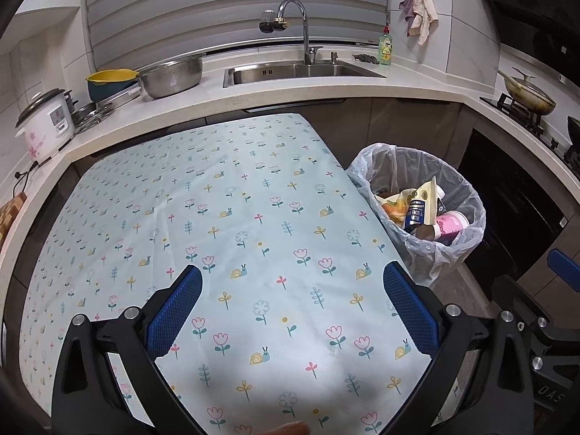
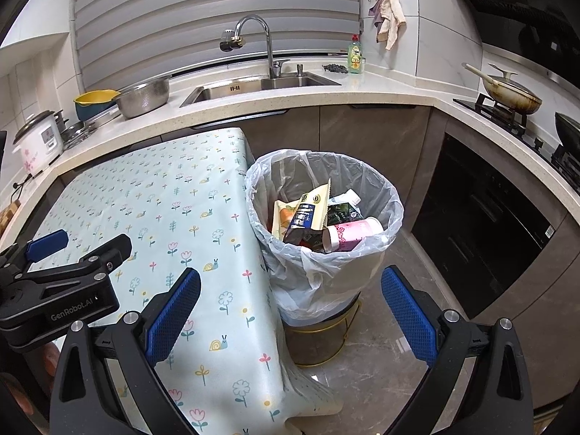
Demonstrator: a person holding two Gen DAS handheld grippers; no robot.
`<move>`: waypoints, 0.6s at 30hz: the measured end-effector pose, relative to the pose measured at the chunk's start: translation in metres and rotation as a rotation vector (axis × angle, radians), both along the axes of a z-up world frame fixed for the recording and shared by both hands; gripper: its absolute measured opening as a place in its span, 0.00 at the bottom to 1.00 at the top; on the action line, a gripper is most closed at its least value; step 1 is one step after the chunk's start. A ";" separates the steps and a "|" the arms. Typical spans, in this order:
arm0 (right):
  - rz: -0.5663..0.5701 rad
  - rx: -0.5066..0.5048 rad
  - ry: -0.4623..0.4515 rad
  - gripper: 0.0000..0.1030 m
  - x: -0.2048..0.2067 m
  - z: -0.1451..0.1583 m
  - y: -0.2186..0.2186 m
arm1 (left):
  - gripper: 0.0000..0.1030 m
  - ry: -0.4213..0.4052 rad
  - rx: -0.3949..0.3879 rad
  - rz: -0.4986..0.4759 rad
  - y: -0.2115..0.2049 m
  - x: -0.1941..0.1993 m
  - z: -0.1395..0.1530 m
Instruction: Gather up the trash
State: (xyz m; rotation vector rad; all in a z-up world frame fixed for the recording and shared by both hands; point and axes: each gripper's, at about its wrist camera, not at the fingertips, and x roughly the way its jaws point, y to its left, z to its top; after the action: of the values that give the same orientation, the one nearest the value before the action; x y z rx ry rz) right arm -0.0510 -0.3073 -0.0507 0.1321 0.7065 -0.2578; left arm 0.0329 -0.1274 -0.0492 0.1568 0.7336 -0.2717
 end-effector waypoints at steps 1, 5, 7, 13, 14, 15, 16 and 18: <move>-0.001 0.000 0.000 0.94 0.000 0.000 0.000 | 0.93 0.000 0.000 -0.001 -0.001 0.000 0.000; -0.005 0.006 -0.001 0.94 0.000 -0.001 -0.002 | 0.93 0.005 -0.005 0.001 -0.003 -0.002 0.000; -0.006 0.005 -0.001 0.94 0.001 -0.001 -0.002 | 0.93 0.007 0.001 -0.003 -0.004 -0.003 0.000; -0.011 0.007 -0.004 0.93 0.000 -0.002 -0.004 | 0.93 0.003 0.013 -0.011 -0.010 -0.005 0.000; -0.012 0.007 -0.005 0.93 0.000 -0.002 -0.004 | 0.93 0.004 0.013 -0.013 -0.011 -0.005 0.000; -0.014 0.008 -0.004 0.93 0.000 -0.002 -0.005 | 0.93 0.002 0.014 -0.012 -0.012 -0.005 0.000; -0.015 0.008 -0.005 0.93 0.000 -0.002 -0.006 | 0.93 0.000 0.015 -0.013 -0.012 -0.006 0.000; -0.017 0.005 -0.005 0.93 -0.001 -0.002 -0.006 | 0.93 0.002 0.016 -0.015 -0.013 -0.005 0.000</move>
State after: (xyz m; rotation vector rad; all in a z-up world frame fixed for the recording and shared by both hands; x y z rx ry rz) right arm -0.0518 -0.3137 -0.0524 0.1438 0.7009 -0.2720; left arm 0.0281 -0.1405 -0.0488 0.1773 0.7372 -0.2799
